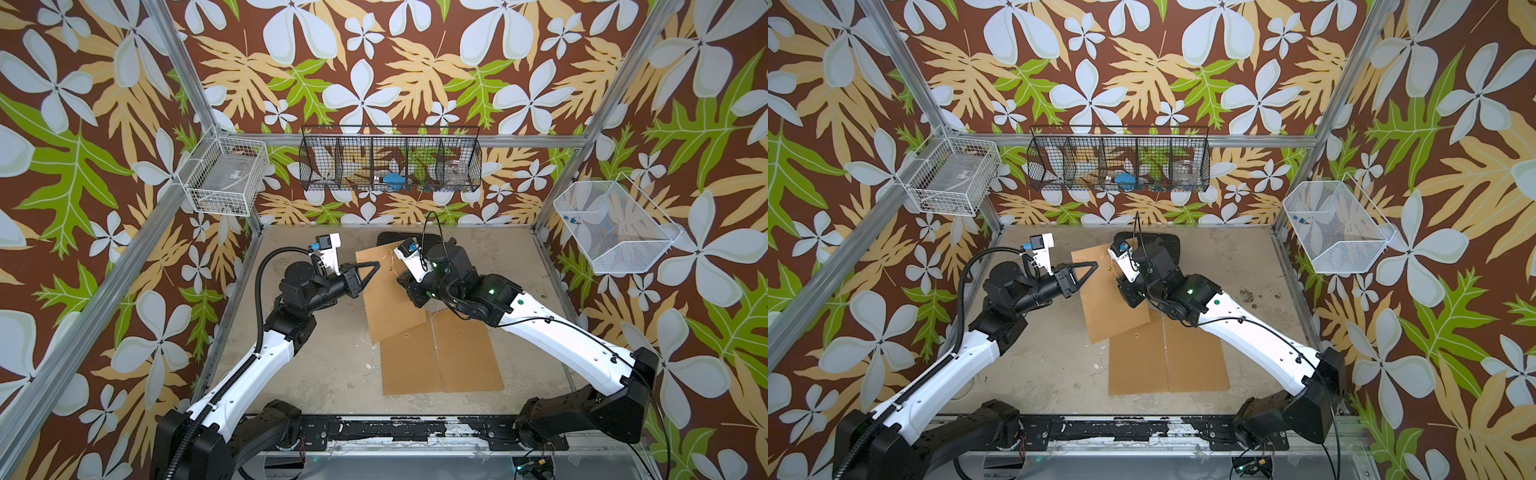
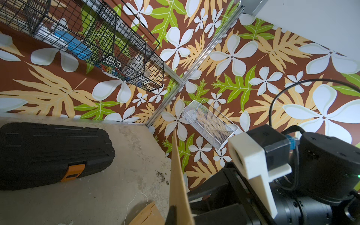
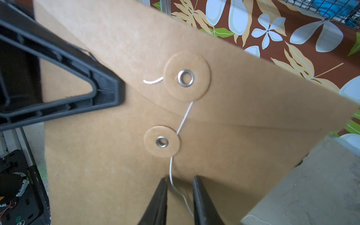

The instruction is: Open the file bag

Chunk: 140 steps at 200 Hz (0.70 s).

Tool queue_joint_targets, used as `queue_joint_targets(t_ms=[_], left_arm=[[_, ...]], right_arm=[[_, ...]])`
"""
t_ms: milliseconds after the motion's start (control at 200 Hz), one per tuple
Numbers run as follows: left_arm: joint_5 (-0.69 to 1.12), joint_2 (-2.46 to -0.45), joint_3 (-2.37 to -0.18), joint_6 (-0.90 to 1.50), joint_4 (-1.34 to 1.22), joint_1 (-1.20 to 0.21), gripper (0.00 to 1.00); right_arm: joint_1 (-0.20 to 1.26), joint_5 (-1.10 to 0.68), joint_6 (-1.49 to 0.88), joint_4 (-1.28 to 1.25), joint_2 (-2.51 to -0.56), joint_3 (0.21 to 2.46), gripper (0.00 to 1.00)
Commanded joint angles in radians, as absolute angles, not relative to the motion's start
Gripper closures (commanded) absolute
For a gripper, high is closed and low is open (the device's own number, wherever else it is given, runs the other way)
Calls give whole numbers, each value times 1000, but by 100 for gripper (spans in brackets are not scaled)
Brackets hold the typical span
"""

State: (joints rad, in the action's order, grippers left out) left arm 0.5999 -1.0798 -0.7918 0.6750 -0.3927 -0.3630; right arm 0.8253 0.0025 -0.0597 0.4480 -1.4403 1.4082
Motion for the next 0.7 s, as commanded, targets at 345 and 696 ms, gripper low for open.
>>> queue_joint_targets(t_ms=[345, 696], left_arm=[[609, -1071, -781, 667, -411, -362, 100], [607, -1065, -764, 667, -419, -362, 100]], right_arm=[[827, 59, -80, 410, -1433, 1416, 100], [824, 134, -98, 410, -1427, 1458, 100]])
